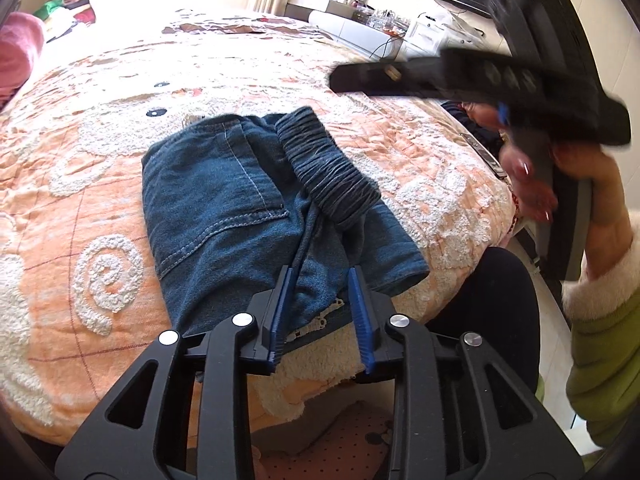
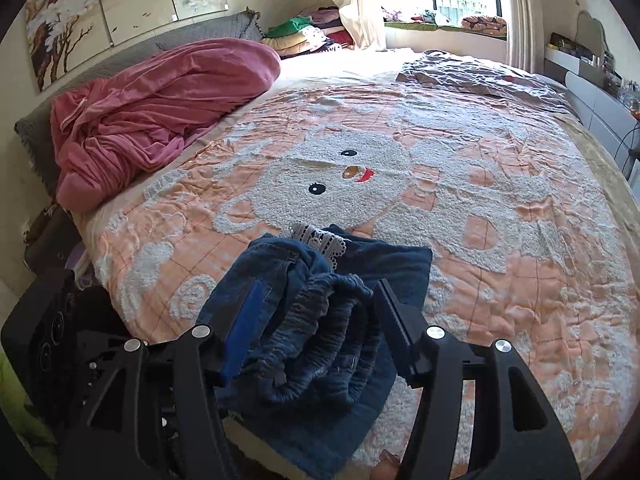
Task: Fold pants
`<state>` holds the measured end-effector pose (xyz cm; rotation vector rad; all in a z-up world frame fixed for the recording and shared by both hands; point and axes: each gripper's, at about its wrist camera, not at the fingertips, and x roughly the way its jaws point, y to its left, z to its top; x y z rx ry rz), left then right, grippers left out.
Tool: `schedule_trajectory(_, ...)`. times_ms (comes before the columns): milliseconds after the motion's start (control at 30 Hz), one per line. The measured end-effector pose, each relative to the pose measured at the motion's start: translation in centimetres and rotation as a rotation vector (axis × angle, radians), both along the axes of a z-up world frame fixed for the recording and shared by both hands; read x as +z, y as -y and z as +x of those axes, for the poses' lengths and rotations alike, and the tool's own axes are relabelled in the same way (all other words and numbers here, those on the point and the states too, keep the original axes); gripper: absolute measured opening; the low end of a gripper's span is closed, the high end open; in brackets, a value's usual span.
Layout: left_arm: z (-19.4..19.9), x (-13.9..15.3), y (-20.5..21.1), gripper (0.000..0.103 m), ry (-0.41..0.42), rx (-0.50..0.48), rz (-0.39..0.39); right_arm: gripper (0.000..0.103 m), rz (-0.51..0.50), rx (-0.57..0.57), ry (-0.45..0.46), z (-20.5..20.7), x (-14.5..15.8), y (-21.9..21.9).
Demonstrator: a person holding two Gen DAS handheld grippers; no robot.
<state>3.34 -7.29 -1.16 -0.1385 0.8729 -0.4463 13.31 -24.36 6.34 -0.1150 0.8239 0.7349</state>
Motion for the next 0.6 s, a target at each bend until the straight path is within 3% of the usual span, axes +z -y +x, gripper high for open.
schedule_trajectory(100,-0.5,0.9,-0.4,0.033,0.021,0.002,-0.005,0.057,0.021,-0.007,0.006,-1.7,-0.1,1.4)
schedule_trajectory(400,-0.4,2.9,-3.5,0.041,0.071,0.114,0.014,0.057,0.031,-0.042,-0.049,-5.0,-2.3,2.6)
schedule_trajectory(500,0.6,2.5,-4.5,0.041,0.049,0.153,0.023,0.065,0.002,-0.066,-0.072,-5.7,-3.8,1.7)
schedule_trajectory(600,1.3,2.2,-4.7,0.041,0.033,0.163,0.034,0.069,-0.009,-0.096,-0.016,-6.2,-4.0,0.5)
